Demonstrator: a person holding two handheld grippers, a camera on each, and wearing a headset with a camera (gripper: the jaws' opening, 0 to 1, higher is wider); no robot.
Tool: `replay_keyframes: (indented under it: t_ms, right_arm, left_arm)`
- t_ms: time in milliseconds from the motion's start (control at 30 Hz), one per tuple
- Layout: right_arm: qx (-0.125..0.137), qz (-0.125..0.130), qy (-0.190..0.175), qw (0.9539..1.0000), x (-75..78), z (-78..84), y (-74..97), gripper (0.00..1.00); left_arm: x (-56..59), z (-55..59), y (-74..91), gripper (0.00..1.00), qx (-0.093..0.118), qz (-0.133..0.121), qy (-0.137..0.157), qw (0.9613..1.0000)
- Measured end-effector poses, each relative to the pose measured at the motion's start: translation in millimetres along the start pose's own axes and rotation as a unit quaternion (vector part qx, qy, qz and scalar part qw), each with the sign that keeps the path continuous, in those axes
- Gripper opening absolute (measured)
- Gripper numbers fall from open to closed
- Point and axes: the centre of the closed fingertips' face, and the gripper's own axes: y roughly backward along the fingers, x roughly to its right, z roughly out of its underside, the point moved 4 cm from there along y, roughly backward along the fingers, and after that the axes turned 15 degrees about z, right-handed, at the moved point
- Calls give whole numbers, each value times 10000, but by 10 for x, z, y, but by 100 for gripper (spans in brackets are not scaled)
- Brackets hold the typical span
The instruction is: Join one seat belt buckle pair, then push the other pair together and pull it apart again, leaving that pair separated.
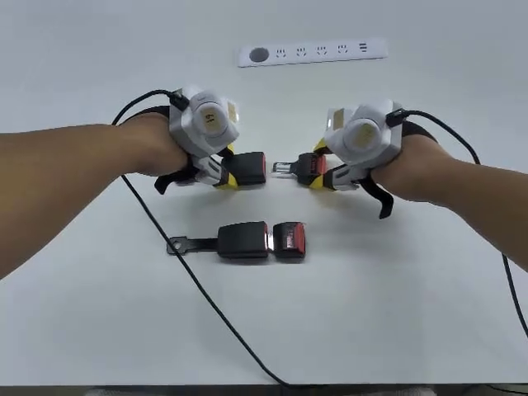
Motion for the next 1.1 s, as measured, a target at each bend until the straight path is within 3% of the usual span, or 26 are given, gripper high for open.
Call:
replay_keyframes:
  t_ms: [300,400,633,800,900,967,1000,1100]
  right_arm:
    - [-524,224,35,9984,136,556,365,34]
    - [-624,311,58,9975,184,666,435,34]
    - [-821,440,-9,9957,210,801,536,35]
    - [-914,561,-199,9940,233,852,578,40]
    - [-831,587,-471,9937,195,821,638,44]
    - [-690,656,-692,9930,152,780,700,45]
    - [-617,702,-821,9922,135,760,725,46]
    - [-482,789,-1104,9896,69,721,848,50]
  left_arm:
    - [-3,-19,-1,33,-170,-142,-113,9997]
    - [1,-23,-2,33,-228,-181,-171,9994]
    - [0,-1,15,33,-184,-311,-33,9993]
    - [24,66,59,37,-293,-442,-53,9986]
    - [45,108,140,43,-37,-586,223,9980]
    - [46,122,224,48,264,-807,356,9957]
    - [115,129,259,48,526,-745,547,9943]
    - [260,209,376,51,623,-861,590,9926]
